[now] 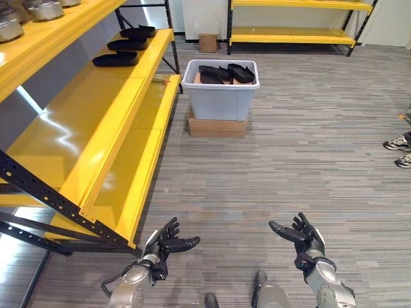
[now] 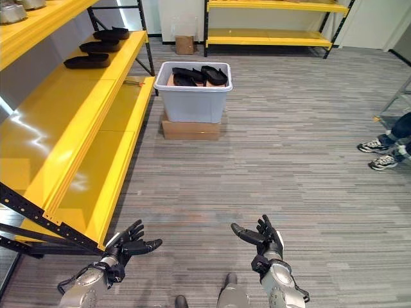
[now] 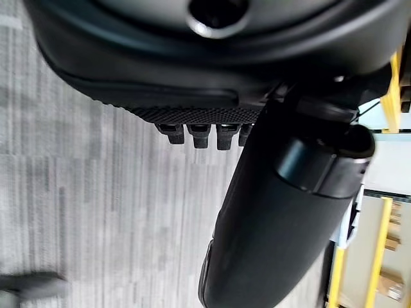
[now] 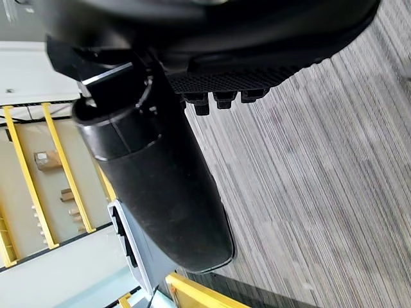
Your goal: Move parts from the plastic box to the shelf.
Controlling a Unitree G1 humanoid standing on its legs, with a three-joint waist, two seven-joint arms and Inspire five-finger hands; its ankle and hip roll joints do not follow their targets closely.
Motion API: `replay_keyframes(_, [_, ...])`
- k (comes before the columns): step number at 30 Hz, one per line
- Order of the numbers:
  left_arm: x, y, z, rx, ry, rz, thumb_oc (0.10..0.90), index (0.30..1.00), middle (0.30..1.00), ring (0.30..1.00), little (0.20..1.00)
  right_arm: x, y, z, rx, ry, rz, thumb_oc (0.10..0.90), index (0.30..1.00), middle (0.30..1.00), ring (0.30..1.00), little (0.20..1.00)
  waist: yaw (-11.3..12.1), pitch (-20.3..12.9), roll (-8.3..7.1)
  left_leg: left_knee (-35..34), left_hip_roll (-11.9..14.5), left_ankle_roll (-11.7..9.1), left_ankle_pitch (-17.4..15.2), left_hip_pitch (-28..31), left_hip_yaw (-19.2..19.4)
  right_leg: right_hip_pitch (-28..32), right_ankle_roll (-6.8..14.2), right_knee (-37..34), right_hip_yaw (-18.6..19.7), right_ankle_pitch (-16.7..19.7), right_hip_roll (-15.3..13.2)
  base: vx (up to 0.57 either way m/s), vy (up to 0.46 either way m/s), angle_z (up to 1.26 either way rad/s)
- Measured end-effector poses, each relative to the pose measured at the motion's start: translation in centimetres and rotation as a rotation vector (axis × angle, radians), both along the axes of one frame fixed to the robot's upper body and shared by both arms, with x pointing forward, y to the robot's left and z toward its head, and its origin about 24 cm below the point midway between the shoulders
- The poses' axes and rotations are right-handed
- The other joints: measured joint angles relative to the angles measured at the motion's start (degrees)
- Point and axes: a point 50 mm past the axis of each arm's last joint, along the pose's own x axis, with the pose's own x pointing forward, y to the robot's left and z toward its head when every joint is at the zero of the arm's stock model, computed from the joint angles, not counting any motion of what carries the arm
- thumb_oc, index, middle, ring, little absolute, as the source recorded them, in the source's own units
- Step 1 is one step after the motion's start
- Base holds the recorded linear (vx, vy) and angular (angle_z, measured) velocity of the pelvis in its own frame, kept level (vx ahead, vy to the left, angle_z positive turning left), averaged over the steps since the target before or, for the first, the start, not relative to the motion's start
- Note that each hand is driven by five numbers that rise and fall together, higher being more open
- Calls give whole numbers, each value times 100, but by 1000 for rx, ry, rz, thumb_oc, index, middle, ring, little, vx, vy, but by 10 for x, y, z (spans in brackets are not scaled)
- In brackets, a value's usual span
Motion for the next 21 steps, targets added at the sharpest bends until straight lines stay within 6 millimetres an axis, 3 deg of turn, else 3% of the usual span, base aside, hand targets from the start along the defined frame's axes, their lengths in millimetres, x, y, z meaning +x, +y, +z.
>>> replay_keyframes(2, [-6,0,-4,-6,24,-8,900,1000,1000,1000,1000,-3,0,-2,-19,10,5,900,1000,1000,1000,1000,3,10,31,79,10,-20,-74,57,-141,81,37,-627,26,371,-316,227,-158,34])
replay_keyframes(5, [-15,4,-8,-1,50,-8,900,1000,1000,1000,1000,-7,3,-5,-13,17,3,900,1000,1000,1000,1000,26,2,-36,215,84,-215,-227,162,-276,319,-35,-987,-83,564,-420,282,-157,30])
replay_keyframes(6, [-20,9,-9,7,63,-24,900,1000,1000,1000,1000,-11,7,-7,1,21,-4,900,1000,1000,1000,1000,24,-12,-190,430,93,-450,-381,202,-390,658,-77,-1060,-75,501,-351,259,-115,33])
replay_keyframes(7, [-21,10,-9,4,63,-24,900,1000,1000,1000,1000,-12,8,-8,4,25,-4,900,1000,1000,1000,1000,34,-4,-232,508,114,-517,-458,224,-458,792,-99,-1112,-13,658,-301,443,-195,56])
replay_keyframes(8, [-24,4,-11,-16,68,-33,900,1000,1000,1000,1000,-17,4,-11,-8,38,-11,900,1000,1000,1000,1000,-13,-48,-137,665,305,-692,-605,246,-577,865,-155,-970,112,952,-102,333,-146,43])
replay_keyframes(9, [-24,0,-11,-22,67,-46,900,1000,1000,1000,1000,-18,2,-11,-11,38,-17,900,1000,1000,1000,1000,-11,-77,-62,695,420,-748,-642,245,-613,855,-188,-866,139,1001,-2,471,-224,40])
replay_keyframes(11, [-22,-10,-7,-44,42,-64,900,1000,1000,1000,1000,-14,-7,-5,-51,22,-10,900,1000,1000,1000,1000,-18,-95,179,727,782,-849,-686,278,-613,770,-421,-519,136,838,383,386,-193,7])
replay_keyframes(12, [-18,-12,-6,-48,33,-62,900,1000,1000,1000,1000,-10,-10,-1,-66,10,-7,900,1000,1000,1000,1000,-38,-91,205,763,906,-885,-655,293,-542,762,-439,-406,119,707,478,360,-163,-6])
replay_keyframes(17, [-16,-11,-2,-51,11,-36,900,1000,1000,1000,1000,4,-23,18,-124,-65,3,900,1000,1000,1000,1000,-176,-93,160,793,1172,-934,-662,519,-423,613,-505,365,176,70,684,359,-130,-9])
replay_keyframes(20, [-17,-9,-1,-51,6,-45,900,1000,1000,1000,1000,9,-24,25,-157,-91,29,900,1000,1000,1000,1000,-156,-94,140,805,1191,-1003,-706,501,-316,361,-534,693,343,-65,702,150,-84,-22])
replay_keyframes(21, [-11,-10,3,-61,-16,-49,900,1000,1000,1000,1000,17,-22,36,-217,-145,73,900,1000,1000,1000,1000,-173,-104,59,912,1215,-1078,-782,191,-320,-175,-563,1180,508,-248,683,76,-25,-12])
